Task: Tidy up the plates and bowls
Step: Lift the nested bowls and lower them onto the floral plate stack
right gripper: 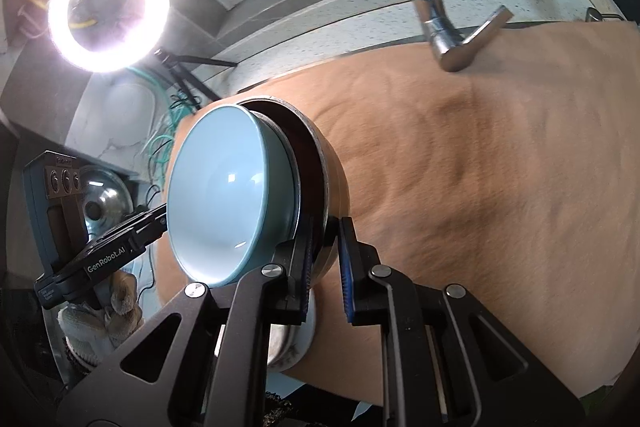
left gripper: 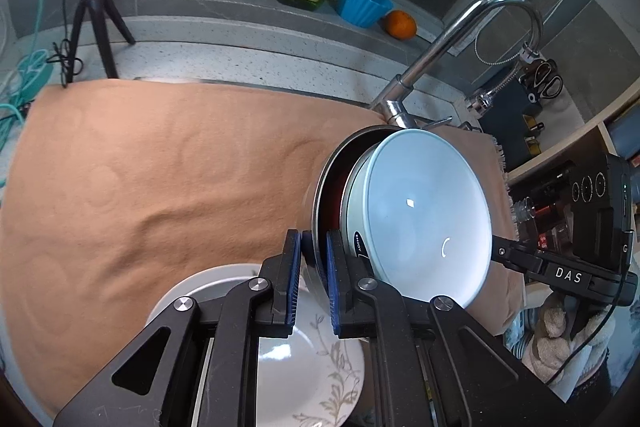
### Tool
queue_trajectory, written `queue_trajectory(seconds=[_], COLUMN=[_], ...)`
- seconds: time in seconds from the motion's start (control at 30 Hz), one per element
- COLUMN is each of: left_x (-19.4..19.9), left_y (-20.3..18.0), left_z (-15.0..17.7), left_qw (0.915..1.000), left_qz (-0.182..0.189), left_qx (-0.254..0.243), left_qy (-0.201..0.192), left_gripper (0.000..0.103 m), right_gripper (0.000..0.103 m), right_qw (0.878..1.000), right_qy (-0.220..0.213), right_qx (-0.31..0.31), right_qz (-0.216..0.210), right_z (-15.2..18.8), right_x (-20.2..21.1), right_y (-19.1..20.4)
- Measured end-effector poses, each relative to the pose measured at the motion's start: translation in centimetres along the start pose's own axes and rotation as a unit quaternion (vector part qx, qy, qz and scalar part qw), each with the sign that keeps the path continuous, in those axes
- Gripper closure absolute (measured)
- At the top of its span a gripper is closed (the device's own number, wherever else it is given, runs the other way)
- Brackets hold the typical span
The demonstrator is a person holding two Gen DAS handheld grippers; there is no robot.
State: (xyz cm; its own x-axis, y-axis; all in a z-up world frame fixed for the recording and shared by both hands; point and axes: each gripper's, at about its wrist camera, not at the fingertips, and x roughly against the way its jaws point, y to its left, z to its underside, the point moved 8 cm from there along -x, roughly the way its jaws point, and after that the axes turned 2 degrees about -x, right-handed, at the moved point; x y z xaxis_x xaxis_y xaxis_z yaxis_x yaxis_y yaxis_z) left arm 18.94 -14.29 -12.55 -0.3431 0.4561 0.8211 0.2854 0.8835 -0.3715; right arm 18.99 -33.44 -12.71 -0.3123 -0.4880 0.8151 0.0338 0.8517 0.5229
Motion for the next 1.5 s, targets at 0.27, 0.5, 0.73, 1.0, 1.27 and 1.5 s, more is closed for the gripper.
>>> queue_trajectory(seconds=[0.27,0.5,0.73,1.0,1.27,1.5], left_x=[2.3,3.4,4.0,4.3,4.3,4.1], left_y=[1.9,3.8,5.2,6.2,6.7,7.1], left_z=[2.1,4.3,6.3,7.9,8.5,8.9], left_qw=[0.9999,0.9994,0.9987,0.998,0.9977,0.9976], left_qz=[-0.007,-0.016,-0.022,-0.027,-0.03,-0.03], left_qx=[0.011,0.031,0.046,0.056,0.06,0.061], left_qy=[-0.008,-0.003,0.001,0.005,0.01,0.014], left_gripper=[0.094,0.094,0.094,0.094,0.094,0.094], right_gripper=[0.09,0.09,0.09,0.09,0.09,0.09], right_qw=[1.0,0.998,0.997,0.996,0.995,0.995], right_qy=[0.013,0.035,0.055,0.07,0.078,0.084], right_qx=[0.023,0.036,0.047,0.052,0.054,0.051], right_qz=[-0.015,-0.024,-0.028,-0.028,-0.025,-0.024], right_z=[2.1,4.4,6.5,7.9,8.6,9.1], right_x=[-0.3,-1.7,-3.1,-4.1,-4.8,-5.3], right_y=[3.2,5.1,6.4,7.1,7.3,7.2])
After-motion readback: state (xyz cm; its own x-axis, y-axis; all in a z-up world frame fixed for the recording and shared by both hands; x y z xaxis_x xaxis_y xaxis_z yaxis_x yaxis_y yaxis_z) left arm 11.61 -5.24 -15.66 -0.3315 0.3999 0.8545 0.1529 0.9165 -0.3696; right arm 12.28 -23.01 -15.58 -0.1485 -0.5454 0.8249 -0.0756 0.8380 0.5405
